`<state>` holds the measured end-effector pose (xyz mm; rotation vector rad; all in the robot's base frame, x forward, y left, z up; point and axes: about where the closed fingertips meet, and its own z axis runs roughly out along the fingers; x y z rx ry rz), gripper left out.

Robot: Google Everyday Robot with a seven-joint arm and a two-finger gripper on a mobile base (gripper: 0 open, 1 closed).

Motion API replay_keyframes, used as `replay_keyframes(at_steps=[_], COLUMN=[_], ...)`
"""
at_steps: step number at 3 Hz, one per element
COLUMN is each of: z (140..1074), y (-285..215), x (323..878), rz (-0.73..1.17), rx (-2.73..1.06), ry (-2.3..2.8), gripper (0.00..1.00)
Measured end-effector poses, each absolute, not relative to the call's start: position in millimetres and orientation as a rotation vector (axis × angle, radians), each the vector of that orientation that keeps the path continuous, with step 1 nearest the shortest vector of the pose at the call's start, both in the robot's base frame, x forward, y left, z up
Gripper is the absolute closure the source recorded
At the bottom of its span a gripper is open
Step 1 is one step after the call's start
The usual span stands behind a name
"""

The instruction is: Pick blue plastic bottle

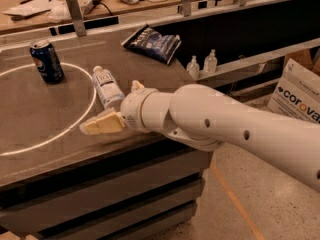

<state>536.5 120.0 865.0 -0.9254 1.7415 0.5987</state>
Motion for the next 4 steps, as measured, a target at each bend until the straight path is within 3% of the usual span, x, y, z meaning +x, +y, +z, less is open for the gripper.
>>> replay_keyframes(at_steps=[1, 4], z=[853.8, 855.9], y=[123.2, 118.6], x=[548.5, 560.6], rz=[0.587, 0.583], rx=[-0.896, -0.834], ry=[1.751, 1.756], gripper=[0.15, 0.85])
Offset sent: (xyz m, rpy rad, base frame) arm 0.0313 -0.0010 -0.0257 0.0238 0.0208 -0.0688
